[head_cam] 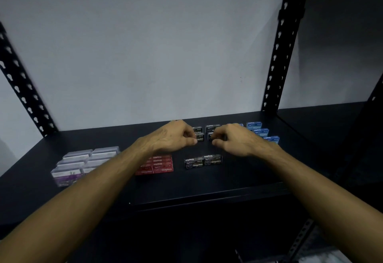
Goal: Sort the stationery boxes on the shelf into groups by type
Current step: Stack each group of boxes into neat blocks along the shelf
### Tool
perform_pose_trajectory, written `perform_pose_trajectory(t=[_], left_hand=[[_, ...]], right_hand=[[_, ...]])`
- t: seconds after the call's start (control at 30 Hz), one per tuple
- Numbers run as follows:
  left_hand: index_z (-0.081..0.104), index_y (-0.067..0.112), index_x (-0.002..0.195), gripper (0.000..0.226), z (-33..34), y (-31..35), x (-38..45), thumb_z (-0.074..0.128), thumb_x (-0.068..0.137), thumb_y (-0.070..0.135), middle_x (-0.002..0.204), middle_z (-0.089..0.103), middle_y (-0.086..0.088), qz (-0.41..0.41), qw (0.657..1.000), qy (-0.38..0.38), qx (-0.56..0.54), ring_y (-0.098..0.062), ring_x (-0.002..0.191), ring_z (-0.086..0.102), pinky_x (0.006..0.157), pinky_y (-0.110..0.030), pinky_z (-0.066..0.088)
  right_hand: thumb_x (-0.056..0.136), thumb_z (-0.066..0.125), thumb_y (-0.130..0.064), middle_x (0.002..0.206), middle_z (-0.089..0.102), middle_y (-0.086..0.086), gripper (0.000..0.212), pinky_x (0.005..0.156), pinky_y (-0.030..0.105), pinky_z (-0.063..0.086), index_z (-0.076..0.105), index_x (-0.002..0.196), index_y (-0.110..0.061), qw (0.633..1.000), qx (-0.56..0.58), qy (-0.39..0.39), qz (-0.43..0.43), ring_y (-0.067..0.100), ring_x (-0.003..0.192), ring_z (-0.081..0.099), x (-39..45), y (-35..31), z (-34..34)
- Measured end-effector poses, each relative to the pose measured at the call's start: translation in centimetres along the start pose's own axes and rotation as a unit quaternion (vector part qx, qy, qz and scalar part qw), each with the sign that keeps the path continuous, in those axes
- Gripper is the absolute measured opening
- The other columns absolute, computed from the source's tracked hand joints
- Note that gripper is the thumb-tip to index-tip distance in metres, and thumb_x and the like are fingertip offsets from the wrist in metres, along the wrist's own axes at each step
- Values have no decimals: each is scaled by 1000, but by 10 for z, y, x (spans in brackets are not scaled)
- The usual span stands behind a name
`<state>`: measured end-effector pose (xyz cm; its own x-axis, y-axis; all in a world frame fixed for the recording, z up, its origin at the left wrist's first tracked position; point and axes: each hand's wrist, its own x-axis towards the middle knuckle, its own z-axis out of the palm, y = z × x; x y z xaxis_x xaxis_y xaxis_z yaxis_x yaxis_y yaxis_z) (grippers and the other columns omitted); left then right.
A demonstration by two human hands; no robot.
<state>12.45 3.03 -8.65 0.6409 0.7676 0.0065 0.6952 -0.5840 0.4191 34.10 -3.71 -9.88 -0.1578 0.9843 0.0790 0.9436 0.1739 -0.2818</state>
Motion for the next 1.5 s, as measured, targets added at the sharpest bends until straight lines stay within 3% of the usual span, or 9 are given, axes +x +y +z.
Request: perform_pose_trajectory(t=[0.13,0.23,0.47,0.7,0.83,0.93,1.27,1.43,1.5], left_hand=[[72,24,105,19,-3,-2,15,64,92,36,103,70,6,-15,999,30,19,-10,95,64,89,-33,53],[67,21,116,28,3,-1,26,64,93,36,102,65,4,-18,998,44,32,-13,93,61,82,-27,48],[63,21,123,33,17,-5,44,64,93,35,115,65,-1,-13,996,57,64,-16,99,59,89,-33,49],[69,20,109,21,23,-9,55,67,91,30,95,64,5,-8,997,19,69,-16,91,62,84,-34,51],[71,22,101,11,28,-11,58,65,92,26,86,63,9,2,997,15,70,-14,85,62,80,-32,52],[70,22,96,8,29,-12,61,63,94,23,79,61,11,6,998,15,68,-14,81,62,77,-32,52],[71,17,95,15,26,-16,58,58,97,25,85,69,1,6,999,-2,37,-15,81,65,78,-35,54],[70,15,92,21,26,-19,55,53,100,26,85,71,-6,-3,1000,-11,13,-23,82,67,77,-40,55],[72,16,96,21,25,-18,52,54,100,26,87,71,-1,-5,1000,-12,4,-17,78,66,74,-32,54]], right_hand=[[94,58,-30,115,66,-5,27,91,42,52,64,120,-27,999,-36,24,24,18,103,61,13,11,-4],[92,58,-27,118,61,-2,30,90,45,52,63,122,-27,997,-61,17,35,21,107,60,22,16,-2],[94,56,-25,113,54,-1,33,83,37,49,60,126,-27,996,-89,23,24,22,104,59,38,28,10],[94,57,-23,120,62,0,29,83,34,45,65,122,-24,992,-122,31,3,22,113,56,48,29,15],[91,57,-22,103,67,1,14,82,42,52,68,100,-23,994,-110,20,11,24,104,58,53,30,18],[93,57,-22,99,68,1,14,79,39,49,69,99,-22,995,-95,16,-2,21,101,55,54,29,20],[96,53,-18,88,60,-5,17,72,33,45,70,100,-20,999,-39,-3,-26,18,82,58,60,25,26],[99,49,-19,91,63,-6,21,73,30,44,70,101,-22,1000,3,-17,-12,15,85,59,60,24,25],[99,49,-18,91,60,-9,22,73,27,40,71,105,-21,999,17,-27,-10,12,86,57,57,21,23]])
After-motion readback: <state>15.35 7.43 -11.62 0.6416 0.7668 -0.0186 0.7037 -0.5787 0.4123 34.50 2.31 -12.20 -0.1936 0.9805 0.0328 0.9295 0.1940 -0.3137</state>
